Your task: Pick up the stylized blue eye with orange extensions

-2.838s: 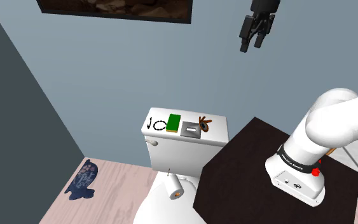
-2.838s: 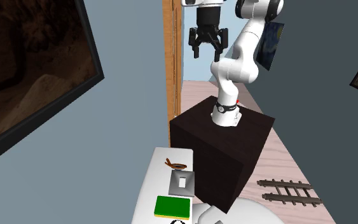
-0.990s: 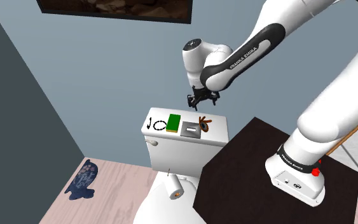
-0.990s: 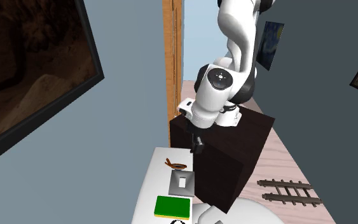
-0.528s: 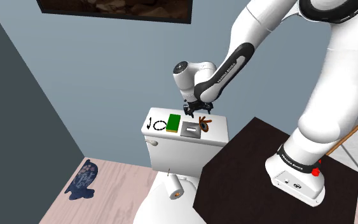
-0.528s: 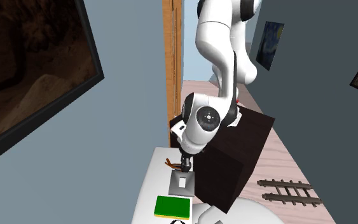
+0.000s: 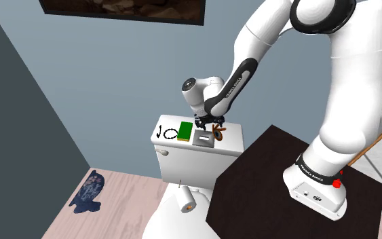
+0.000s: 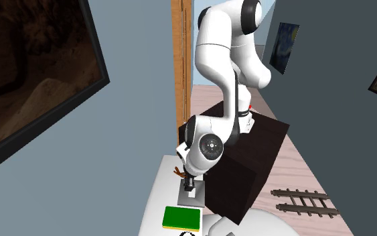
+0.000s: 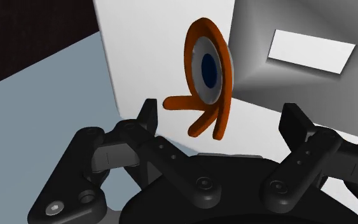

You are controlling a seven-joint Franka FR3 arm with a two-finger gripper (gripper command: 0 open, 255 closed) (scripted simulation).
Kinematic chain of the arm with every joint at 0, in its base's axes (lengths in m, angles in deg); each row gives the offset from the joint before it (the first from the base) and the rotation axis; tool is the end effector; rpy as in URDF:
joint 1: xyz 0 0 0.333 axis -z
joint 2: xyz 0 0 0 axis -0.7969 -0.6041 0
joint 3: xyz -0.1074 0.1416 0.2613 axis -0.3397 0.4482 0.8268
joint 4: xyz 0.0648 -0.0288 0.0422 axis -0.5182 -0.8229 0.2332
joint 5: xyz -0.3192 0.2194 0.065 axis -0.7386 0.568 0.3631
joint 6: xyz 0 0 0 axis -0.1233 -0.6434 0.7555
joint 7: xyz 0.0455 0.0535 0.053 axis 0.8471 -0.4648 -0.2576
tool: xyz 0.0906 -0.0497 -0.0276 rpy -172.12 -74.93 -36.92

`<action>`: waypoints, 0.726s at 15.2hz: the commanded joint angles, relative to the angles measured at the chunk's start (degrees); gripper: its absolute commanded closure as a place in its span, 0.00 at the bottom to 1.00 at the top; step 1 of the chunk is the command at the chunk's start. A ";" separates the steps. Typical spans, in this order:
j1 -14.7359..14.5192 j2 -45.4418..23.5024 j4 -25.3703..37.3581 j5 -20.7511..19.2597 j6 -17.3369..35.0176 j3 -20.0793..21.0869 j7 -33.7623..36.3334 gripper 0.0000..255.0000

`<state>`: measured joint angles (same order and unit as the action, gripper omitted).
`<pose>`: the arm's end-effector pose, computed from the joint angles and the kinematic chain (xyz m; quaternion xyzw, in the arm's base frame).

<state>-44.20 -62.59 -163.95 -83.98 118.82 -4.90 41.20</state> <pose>0.4891 0.0884 0.1343 0.8853 -0.3988 0.0148 0.2387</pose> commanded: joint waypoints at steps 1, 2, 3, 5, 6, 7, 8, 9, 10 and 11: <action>-0.36 -1.41 0.40 -0.99 0.70 -0.55 0.95 0.00; -0.66 -2.64 0.84 -1.77 1.24 -1.00 1.68 0.00; -0.67 -2.64 0.83 -1.77 1.25 -1.01 1.68 0.00; -0.67 -2.60 0.78 -1.76 1.26 -1.00 1.69 1.00; -0.68 -2.65 0.83 -1.77 1.26 -1.01 1.68 1.00; -0.67 -2.64 0.81 -1.79 1.27 -1.02 1.69 1.00; -0.67 -2.63 0.81 -1.77 1.26 -1.01 1.69 1.00; -0.67 -2.63 0.81 -1.77 1.26 -1.01 1.69 1.00; -0.68 -2.63 0.81 -1.77 1.26 -1.01 1.69 1.00; -0.68 -2.62 0.80 -1.77 1.25 -1.00 1.69 1.00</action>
<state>-44.87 -65.19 -163.13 -85.74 120.07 -5.90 42.88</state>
